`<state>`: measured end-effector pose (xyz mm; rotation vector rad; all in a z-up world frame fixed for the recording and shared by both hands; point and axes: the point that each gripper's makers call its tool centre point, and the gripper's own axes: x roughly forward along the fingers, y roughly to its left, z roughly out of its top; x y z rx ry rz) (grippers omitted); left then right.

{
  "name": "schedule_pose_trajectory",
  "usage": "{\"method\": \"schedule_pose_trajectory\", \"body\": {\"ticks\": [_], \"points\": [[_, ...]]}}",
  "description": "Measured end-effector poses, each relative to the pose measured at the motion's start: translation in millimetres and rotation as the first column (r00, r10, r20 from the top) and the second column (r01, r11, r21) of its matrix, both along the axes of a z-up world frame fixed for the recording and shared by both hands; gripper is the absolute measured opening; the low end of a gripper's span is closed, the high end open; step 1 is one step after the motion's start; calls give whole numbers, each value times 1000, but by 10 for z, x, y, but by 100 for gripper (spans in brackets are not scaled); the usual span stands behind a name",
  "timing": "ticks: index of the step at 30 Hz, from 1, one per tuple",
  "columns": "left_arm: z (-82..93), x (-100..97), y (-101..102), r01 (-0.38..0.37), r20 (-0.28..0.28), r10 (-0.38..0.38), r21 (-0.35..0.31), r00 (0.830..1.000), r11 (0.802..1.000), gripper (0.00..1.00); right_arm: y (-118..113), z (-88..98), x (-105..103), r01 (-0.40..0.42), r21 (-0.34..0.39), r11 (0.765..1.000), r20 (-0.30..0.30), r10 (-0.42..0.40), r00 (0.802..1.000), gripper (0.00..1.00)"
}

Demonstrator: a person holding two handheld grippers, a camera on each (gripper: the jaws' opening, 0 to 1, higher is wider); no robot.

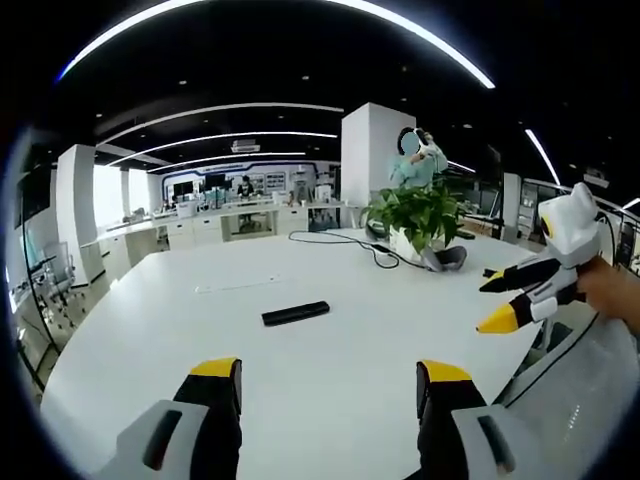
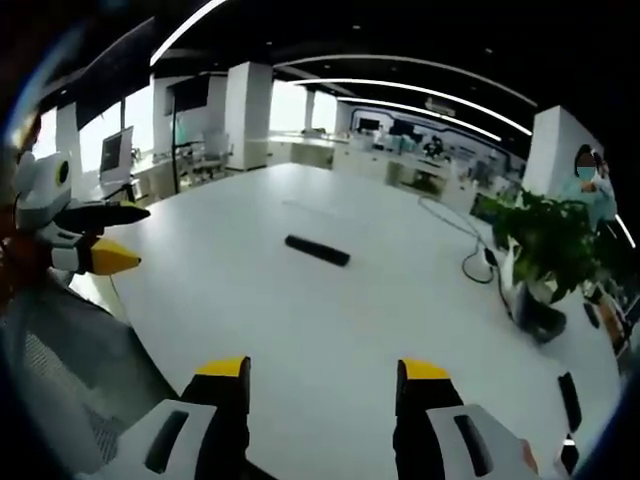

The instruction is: Press the specified remote control buttons in sequence, fully releasing each button before pressing the next.

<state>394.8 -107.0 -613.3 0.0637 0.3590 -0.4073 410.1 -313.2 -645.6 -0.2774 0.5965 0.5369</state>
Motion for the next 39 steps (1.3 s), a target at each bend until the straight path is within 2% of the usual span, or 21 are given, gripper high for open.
{"method": "schedule_pose_trajectory", "body": {"ticks": [21,29,31,32,33,36,38,39], "points": [[-28,-11,-21,12,-14,-12,9,1000,1000,76,-2,-57,-5,-9,-22,1000,-17,9,1000,61],[6,14,-23,13,-4,-13,19,1000,1000,80,8,6,45,-25,-32,999,23,26,999,64],[16,23,-20,13,-4,-13,22,1000,1000,83,27,102,85,-31,-10,999,67,32,997,64],[30,34,-18,14,-1,-14,27,1000,1000,85,63,192,133,-49,10,999,116,48,992,64],[34,42,-13,14,1,-14,33,1000,999,86,52,261,167,-36,32,999,135,31,990,63],[21,51,-30,23,-6,-23,49,1000,999,89,11,340,193,-32,48,998,149,24,989,58],[32,78,-13,6,3,-6,53,1000,999,97,12,383,234,0,116,993,149,-17,989,67],[35,90,5,-3,7,2,61,1000,998,100,25,371,242,9,149,989,129,-29,991,76]]}}
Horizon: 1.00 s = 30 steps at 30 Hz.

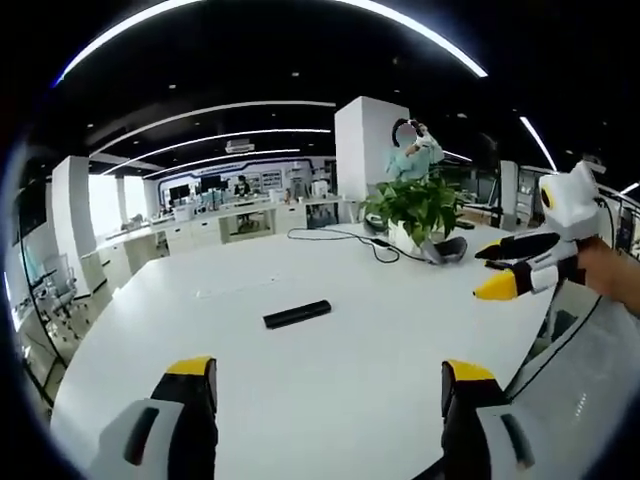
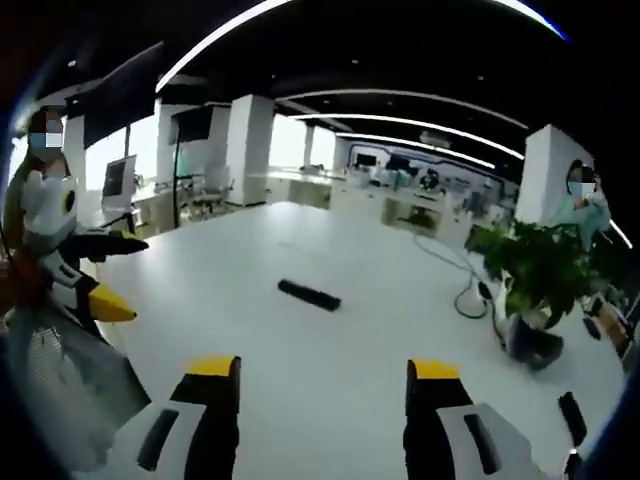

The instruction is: Press the specified remote control buttons in sequence, fully releasing each button before pressing the next.

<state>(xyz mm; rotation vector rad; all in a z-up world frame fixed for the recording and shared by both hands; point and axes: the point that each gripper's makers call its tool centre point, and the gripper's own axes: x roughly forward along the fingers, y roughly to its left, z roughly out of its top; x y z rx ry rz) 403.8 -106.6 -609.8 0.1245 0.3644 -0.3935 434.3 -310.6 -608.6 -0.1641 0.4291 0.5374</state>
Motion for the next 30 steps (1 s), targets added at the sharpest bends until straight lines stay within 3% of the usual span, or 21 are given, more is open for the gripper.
{"method": "schedule_pose_trajectory", "body": {"ticks": [2,4,9,12,17,22,30], "points": [[-14,13,27,-9,-9,10,15,1000,1000,100,-23,-47,28,17,1,1000,-22,-17,1000,84],[-33,38,50,-12,-13,12,25,1000,1000,100,-18,-68,41,17,-19,1000,-26,-18,999,82],[-58,53,49,-7,-27,8,14,1000,1000,100,47,29,159,16,-68,998,23,-15,1000,82],[-1,92,50,0,-22,0,15,1000,1000,100,100,132,266,4,-58,998,48,-1,999,82],[230,314,96,40,40,-42,36,998,999,100,215,311,503,-67,-92,993,106,77,991,80],[306,573,185,88,80,-94,75,992,993,100,258,330,685,-103,-137,985,115,119,986,79],[165,994,293,185,63,-194,133,979,974,100,253,254,1020,-153,-184,971,106,174,979,77]]}}
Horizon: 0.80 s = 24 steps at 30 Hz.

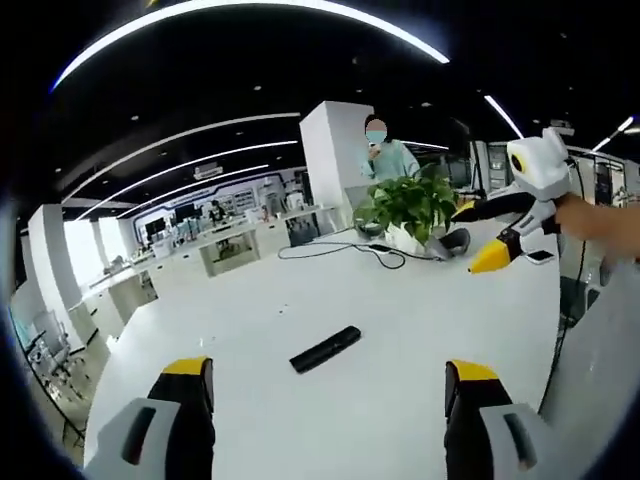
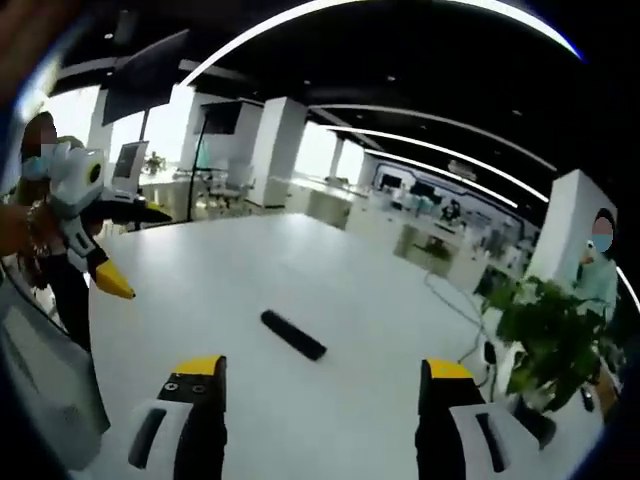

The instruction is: Press the specified remote control buttons in sequence, fully releasing each button before pressing the next.

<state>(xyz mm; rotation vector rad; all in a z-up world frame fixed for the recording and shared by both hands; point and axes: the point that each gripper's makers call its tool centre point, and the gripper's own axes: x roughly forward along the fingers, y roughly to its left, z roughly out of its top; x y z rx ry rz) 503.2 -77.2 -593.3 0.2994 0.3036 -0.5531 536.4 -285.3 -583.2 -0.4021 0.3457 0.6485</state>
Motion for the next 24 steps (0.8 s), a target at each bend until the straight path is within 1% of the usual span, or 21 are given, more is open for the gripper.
{"method": "schedule_pose_trajectory", "body": {"ticks": [1,2,3,4,6,8,10,12,13,16,17,18,19,21,24], "points": [[-40,34,15,8,-13,-8,24,1000,1000,100,-5,-12,39,-3,-8,1000,1,3,1000,77],[-66,91,29,17,-15,-16,40,1000,999,97,-5,-28,88,-13,-22,1000,5,13,1000,76],[-72,140,28,22,-9,-22,39,1000,999,96,-7,-43,120,-16,-31,999,2,16,1000,75],[-98,210,37,23,-22,-22,49,1000,999,96,-2,-54,167,-21,-36,999,4,21,1000,75],[-116,267,27,36,-24,-35,47,999,998,97,17,-71,231,-35,-41,999,8,35,999,75],[-180,367,11,62,-39,-60,68,997,996,98,25,-123,310,-45,-66,997,2,45,999,75],[-216,437,-5,82,-45,-79,71,996,994,98,40,-153,373,-58,-78,995,8,59,998,74],[-266,532,-16,96,-59,-92,69,994,993,98,48,-216,452,-66,-93,993,-4,66,998,74],[-315,587,-8,101,-76,-95,83,993,991,98,59,-245,495,-73,-100,992,-5,73,997,74],[-382,735,-14,138,-81,-130,102,988,985,98,81,-330,593,-100,-131,986,-11,99,995,74],[-424,778,-24,162,-94,-152,107,984,981,98,86,-359,639,-106,-144,984,-11,105,994,74],[-452,813,-14,163,-101,-152,115,983,980,97,87,-385,667,-114,-159,981,-13,114,993,74],[-494,864,-5,178,-105,-165,138,981,974,97,99,-432,702,-126,-173,977,-19,125,992,74],[-563,940,12,189,-120,-171,158,978,969,97,105,-476,803,-137,-184,973,-26,134,991,74],[-629,1009,10,201,-132,-180,166,975,966,96,123,-536,889,-148,-188,971,-36,144,989,74]]}}
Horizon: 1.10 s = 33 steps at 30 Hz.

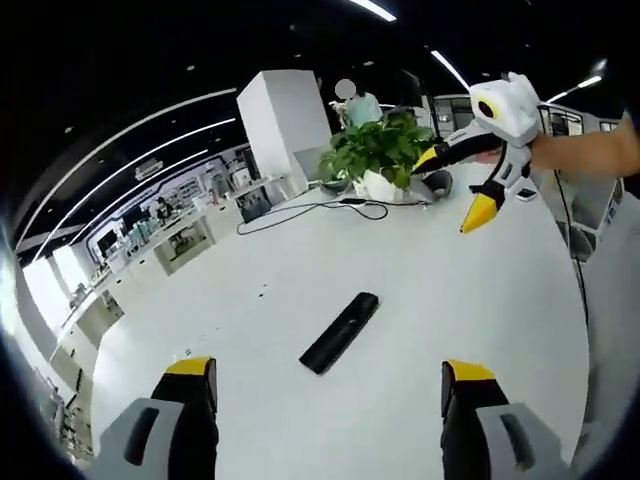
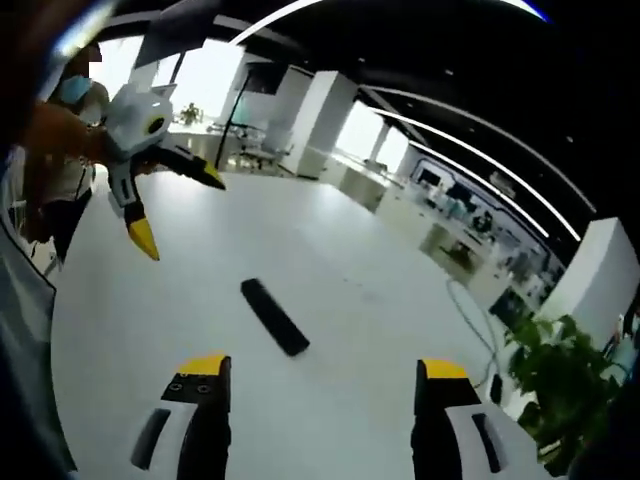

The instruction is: Press the specified remote control buttons in sequence, fully releasing each button before pressing the next.

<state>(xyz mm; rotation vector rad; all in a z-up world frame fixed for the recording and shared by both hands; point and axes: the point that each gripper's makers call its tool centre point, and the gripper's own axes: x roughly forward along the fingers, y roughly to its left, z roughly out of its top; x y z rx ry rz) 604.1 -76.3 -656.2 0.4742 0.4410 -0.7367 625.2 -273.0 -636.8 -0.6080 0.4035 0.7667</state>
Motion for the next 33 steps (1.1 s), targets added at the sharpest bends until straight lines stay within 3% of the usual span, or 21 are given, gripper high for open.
{"method": "schedule_pose_trajectory", "body": {"ticks": [18,33], "points": [[-425,420,-94,111,-62,-108,42,992,993,92,192,-528,418,-106,-94,990,-59,101,993,71],[-732,560,-138,199,-126,-190,62,974,978,86,343,-859,523,-210,-133,969,-115,195,974,68]]}}
